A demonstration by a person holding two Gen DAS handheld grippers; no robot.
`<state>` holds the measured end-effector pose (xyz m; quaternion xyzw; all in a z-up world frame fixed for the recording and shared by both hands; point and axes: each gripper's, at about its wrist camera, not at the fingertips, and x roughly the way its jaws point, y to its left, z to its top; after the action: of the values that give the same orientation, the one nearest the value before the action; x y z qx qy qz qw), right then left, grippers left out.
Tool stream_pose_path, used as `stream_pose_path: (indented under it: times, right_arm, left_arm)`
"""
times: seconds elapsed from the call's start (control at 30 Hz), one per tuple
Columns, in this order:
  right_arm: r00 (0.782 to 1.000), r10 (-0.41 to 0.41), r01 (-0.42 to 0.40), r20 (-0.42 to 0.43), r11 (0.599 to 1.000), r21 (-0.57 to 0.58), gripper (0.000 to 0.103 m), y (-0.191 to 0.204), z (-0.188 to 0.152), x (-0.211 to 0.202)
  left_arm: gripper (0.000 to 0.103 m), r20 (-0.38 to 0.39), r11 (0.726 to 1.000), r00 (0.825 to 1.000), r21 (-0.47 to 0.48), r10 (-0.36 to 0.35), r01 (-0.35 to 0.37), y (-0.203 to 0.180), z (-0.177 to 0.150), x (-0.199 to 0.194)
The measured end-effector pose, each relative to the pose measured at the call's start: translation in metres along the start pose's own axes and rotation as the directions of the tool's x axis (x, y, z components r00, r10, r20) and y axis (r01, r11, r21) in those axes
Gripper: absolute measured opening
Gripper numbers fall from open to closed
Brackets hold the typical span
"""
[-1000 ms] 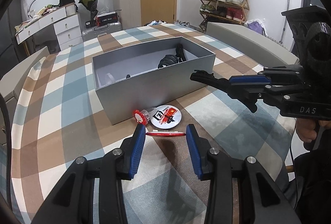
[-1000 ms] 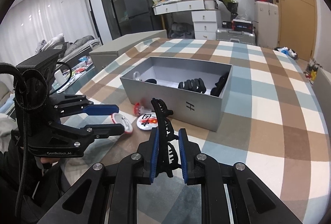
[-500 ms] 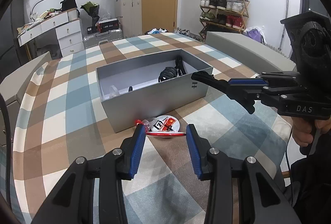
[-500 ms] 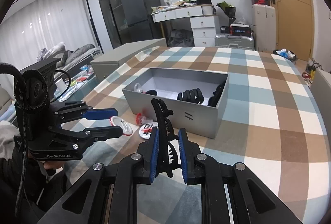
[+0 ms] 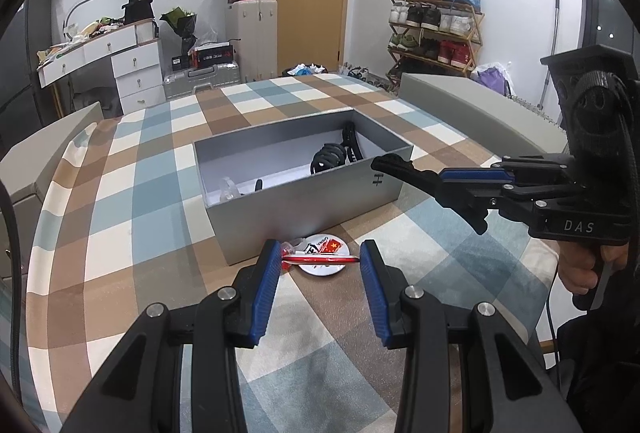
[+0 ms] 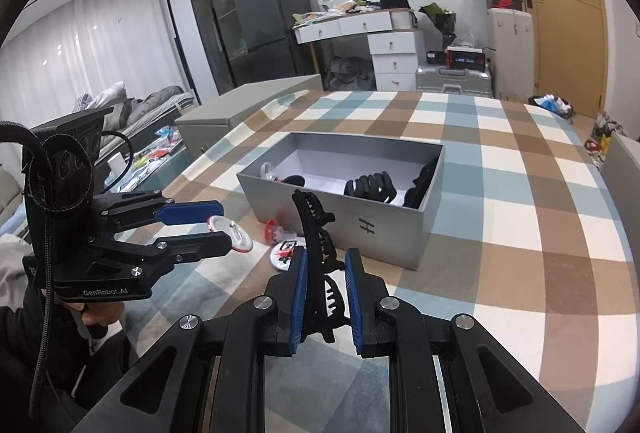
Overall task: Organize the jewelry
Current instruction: 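Carry the pin badge with the left gripper and the clip with the right over the box, then open the left gripper to drop the badge into the box while the right releases the black clip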
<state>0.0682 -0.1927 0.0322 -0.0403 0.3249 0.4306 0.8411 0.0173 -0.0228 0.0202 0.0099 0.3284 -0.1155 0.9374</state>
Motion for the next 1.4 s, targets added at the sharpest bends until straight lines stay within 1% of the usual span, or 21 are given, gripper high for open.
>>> stream_pose_path:
  times: [0.5,0.67,0.87,1.0,1.13,1.2,1.27,1.4]
  right_arm:
    - [0.998,0.003,-0.005,0.059,0.999,0.035,0.018,-0.004,0.024,-0.01]
    - [0.997,-0.001,-0.003,0.078,0.999,0.052,0.018,-0.004,0.037,-0.009]
    - [0.995,0.013,-0.02,0.103,0.998,0.062,0.018,-0.003,0.055,-0.007]
    - [0.995,0.019,-0.025,0.096,0.997,0.066,0.018,-0.006,0.065,0.004]
    - [0.996,0.017,-0.025,0.087,0.995,0.092,0.018,-0.015,0.067,0.016]
    - [0.997,0.016,-0.024,0.076,0.994,0.105,0.018,-0.02,0.065,0.022]
    - [0.998,0.01,-0.017,0.067,0.994,0.111,0.018,-0.025,0.063,0.027]
    - [0.998,0.011,-0.02,0.061,0.987,0.159,0.018,-0.037,0.059,0.035]
  left_arm:
    - [0.035,0.072,0.999,0.997,-0.034,0.035,-0.033,0.011,0.018,-0.007]
    - [0.035,0.093,0.998,0.994,-0.039,0.061,-0.057,0.018,0.027,-0.005]
    - [0.035,0.114,0.995,0.99,-0.057,0.088,-0.082,0.031,0.041,0.002]
    - [0.035,0.125,0.994,0.988,-0.082,0.087,-0.077,0.038,0.05,0.006]
    - [0.035,0.137,0.993,0.987,-0.101,0.083,-0.069,0.041,0.054,0.01]
    - [0.035,0.141,0.992,0.985,-0.093,0.095,-0.082,0.04,0.053,0.012]
    - [0.035,0.137,0.991,0.983,-0.079,0.12,-0.11,0.04,0.05,0.015]
    - [0.035,0.122,0.988,0.984,-0.101,0.127,-0.115,0.044,0.048,0.021]
